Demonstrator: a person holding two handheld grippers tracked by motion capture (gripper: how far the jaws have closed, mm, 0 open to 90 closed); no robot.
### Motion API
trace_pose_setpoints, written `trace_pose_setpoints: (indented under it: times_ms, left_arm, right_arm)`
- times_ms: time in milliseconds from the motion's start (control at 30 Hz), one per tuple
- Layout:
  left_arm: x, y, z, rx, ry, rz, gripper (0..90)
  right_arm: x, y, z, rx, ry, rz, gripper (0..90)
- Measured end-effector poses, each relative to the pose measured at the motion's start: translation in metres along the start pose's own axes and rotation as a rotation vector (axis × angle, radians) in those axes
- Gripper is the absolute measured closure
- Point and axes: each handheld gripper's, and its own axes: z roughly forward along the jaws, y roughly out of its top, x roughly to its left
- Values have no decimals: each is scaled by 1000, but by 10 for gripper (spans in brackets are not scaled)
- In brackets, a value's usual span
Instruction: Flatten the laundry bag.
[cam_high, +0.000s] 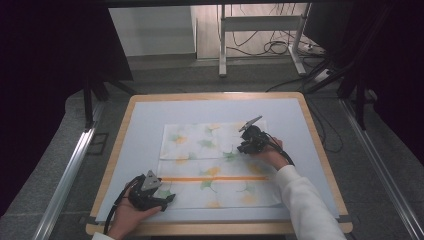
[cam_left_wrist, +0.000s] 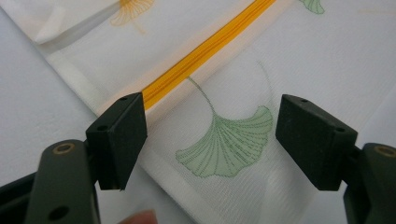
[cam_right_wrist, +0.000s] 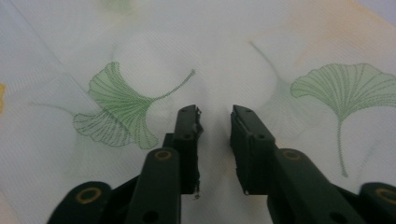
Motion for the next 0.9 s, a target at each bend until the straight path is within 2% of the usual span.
trace_pose_setpoints:
  times_ms: [200, 400, 467, 500, 533, 600, 700, 767, 900]
  left_arm:
    - [0, 0, 0, -1, 0, 0, 245]
    - [0, 0, 0, 2, -1, 2, 245]
    - [0, 0, 0, 2, -2, 3, 245]
    - [0, 0, 0, 2, -3, 3, 245]
    - [0, 0, 0, 1, -3, 3, 245]
    - [0, 0, 0, 1, -4, 3, 245]
    - [-1, 0, 1, 3, -4, 4, 245]
    - [-1, 0, 1, 3, -6, 5, 245]
    - [-1, 0, 0, 3, -4, 4, 245]
  right_arm:
    - [4, 2, 1, 6, -16, -33, 869]
    - [4, 1, 1, -3, -20, -28, 881]
    - [5, 1, 0, -5, -21, -31, 833]
    - [7, 1, -1, -8, -4, -30, 794]
    - [9, 1, -3, -12, 23, -24, 733]
    - [17, 1, -5, -9, 45, -56, 549]
    - [29, 2, -5, 4, 56, -98, 397]
    - [35, 2, -2, 19, 37, -122, 370]
    - [31, 6, 6, 14, 40, -89, 376]
